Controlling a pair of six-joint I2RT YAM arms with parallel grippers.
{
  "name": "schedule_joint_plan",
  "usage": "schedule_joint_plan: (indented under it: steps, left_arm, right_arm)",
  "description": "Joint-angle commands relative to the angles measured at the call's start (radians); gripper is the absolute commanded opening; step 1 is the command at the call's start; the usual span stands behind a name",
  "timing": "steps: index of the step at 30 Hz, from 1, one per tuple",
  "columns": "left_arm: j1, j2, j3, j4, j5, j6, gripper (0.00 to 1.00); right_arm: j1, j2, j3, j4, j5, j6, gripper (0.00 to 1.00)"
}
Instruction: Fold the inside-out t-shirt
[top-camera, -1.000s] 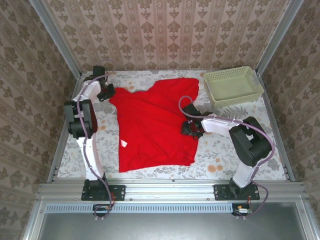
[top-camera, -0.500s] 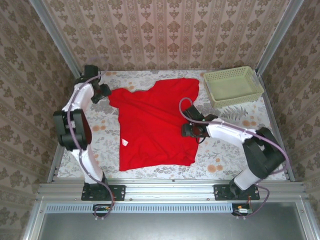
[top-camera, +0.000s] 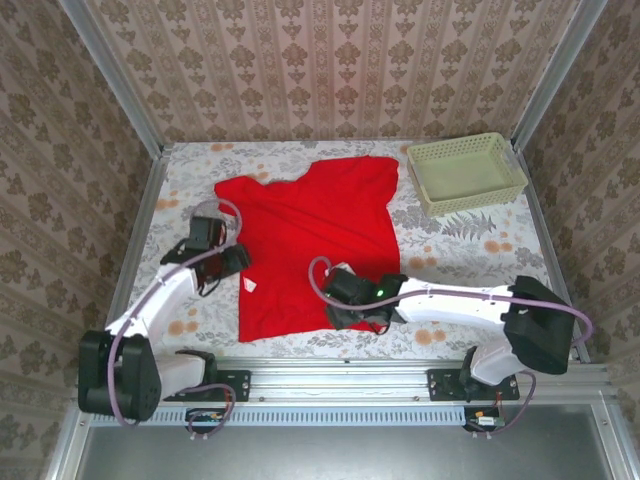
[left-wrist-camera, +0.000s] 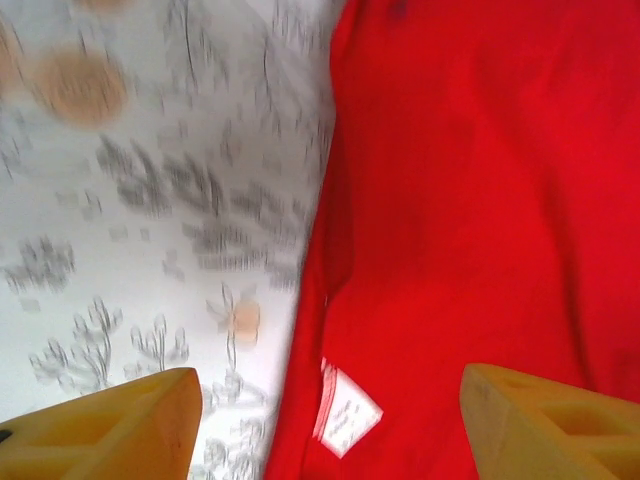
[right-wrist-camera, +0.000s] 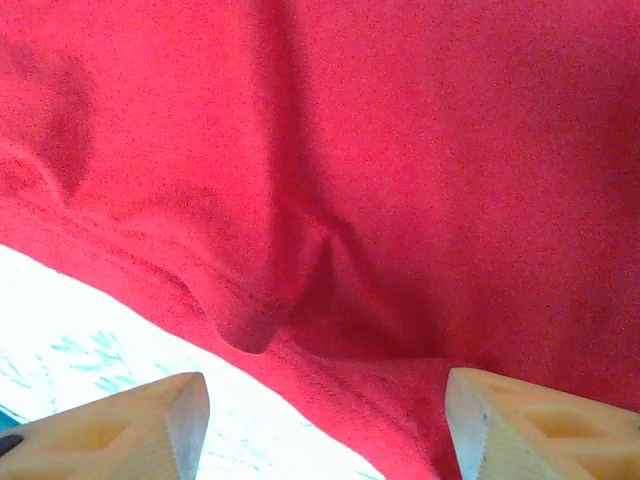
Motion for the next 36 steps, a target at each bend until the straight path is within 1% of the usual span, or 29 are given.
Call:
schedule_joint_plan:
  steps: [1,3,7,10,12,14,16,19,22,24,27,30,33,36]
  left_arm:
    - [-0.022,-0.102,-0.100,0.105,0.023,-0.037,0.75]
    - [-0.023,-0.149,-0.145,0.103,0.028,-0.041,0.76]
    - [-0.025,-0.232,-0.180,0.081,0.049,-0.032,0.79]
    - [-0.029,-0.286,-0.184,0.061,0.053,-0.023,0.83]
    - [-0.033,-0.312,-0.183,0.058,0.062,-0.017,0.87]
    - [-0.045,-0.332,-0.186,0.066,0.067,-0.022,0.91]
    - [-0.075,-0.355,-0.204,0.109,0.076,-0.035,0.95]
    - [-0.179,-0.364,-0.204,0.175,0.067,-0.035,0.97]
    - [-0.356,-0.396,-0.219,0.277,0.007,-0.005,0.99]
    - [-0.481,-0.433,-0.254,0.405,-0.027,0.036,1.00]
    - [-0.651,-0.431,-0.244,0.478,-0.118,0.128,1.00]
    - [-0.747,-0.363,-0.212,0.509,-0.161,0.202,1.00]
    - [-0.802,-0.265,-0.183,0.541,-0.188,0.248,1.00]
    - [-0.830,-0.162,-0.151,0.563,-0.226,0.264,1.00]
  right_arm:
    - [0.026,0.091,0.044,0.035,0.023,0.016,0.62]
    - [0.029,0.137,0.068,0.031,0.042,0.025,0.56]
    - [0.031,0.174,0.084,0.038,0.074,0.031,0.44]
    - [0.031,0.169,0.086,0.044,0.094,0.028,0.29]
    - [0.030,0.154,0.087,0.038,0.122,0.030,0.16]
    - [0.029,0.130,0.088,0.027,0.159,0.032,0.08]
    - [0.029,0.088,0.086,0.017,0.194,0.030,0.03]
    - [0.022,0.008,0.081,0.002,0.236,0.011,0.00]
    - [-0.013,-0.078,0.074,-0.013,0.238,0.014,0.00]
    - [-0.043,-0.127,0.066,0.002,0.197,0.019,0.00]
    - [-0.076,-0.195,0.050,0.050,0.122,0.021,0.00]
    - [-0.096,-0.208,0.065,0.059,0.090,0.032,0.00]
    - [-0.098,-0.207,0.082,0.070,0.069,0.032,0.00]
    - [-0.098,-0.202,0.094,0.077,0.042,0.036,0.00]
